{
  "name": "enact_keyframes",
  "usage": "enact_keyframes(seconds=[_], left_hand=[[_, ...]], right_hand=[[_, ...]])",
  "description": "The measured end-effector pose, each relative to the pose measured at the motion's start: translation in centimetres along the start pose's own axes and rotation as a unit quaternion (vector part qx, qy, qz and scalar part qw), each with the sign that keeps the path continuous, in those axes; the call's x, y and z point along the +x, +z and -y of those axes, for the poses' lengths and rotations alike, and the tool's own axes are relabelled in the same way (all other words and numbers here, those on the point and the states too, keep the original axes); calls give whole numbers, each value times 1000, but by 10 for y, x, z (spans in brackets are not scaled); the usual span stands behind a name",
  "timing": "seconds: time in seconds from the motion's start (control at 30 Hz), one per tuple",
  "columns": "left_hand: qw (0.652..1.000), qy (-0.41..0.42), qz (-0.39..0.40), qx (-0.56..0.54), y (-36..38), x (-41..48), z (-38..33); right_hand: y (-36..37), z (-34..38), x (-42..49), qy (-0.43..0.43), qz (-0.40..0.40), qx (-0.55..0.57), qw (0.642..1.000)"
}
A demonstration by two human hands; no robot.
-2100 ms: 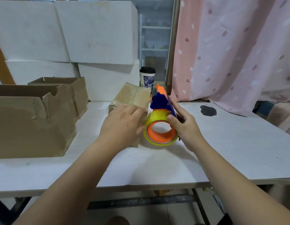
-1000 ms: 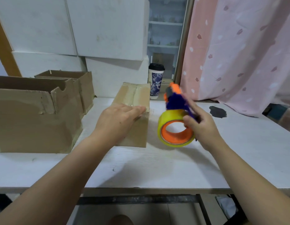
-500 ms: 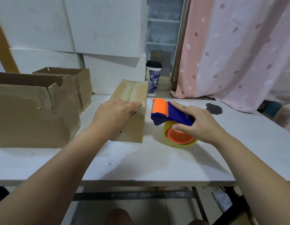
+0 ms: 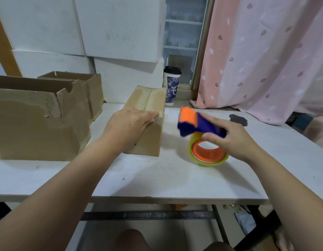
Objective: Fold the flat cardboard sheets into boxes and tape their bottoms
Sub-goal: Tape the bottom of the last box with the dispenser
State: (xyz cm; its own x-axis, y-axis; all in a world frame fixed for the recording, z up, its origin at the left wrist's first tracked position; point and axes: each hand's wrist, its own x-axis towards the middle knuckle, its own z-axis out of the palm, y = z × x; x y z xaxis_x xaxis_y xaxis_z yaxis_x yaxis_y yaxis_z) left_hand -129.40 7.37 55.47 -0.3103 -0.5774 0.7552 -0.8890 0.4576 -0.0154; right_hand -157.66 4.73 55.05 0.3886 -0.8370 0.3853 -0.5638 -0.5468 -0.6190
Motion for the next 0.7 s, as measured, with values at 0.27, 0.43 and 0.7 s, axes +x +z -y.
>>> enact_keyframes(seconds=[0.27,0.43,0.7], left_hand=[[1000,-5,1,20,0,0,-4],[998,6,41,47,1,-1,-8],[989,-61,83,110,11,5,-25]], right_hand=[[-1,-2,2,-9,28,-134,991],[-17,21,21,-59,77,-230,968],[-30,70,54,-26,160,-309,937]])
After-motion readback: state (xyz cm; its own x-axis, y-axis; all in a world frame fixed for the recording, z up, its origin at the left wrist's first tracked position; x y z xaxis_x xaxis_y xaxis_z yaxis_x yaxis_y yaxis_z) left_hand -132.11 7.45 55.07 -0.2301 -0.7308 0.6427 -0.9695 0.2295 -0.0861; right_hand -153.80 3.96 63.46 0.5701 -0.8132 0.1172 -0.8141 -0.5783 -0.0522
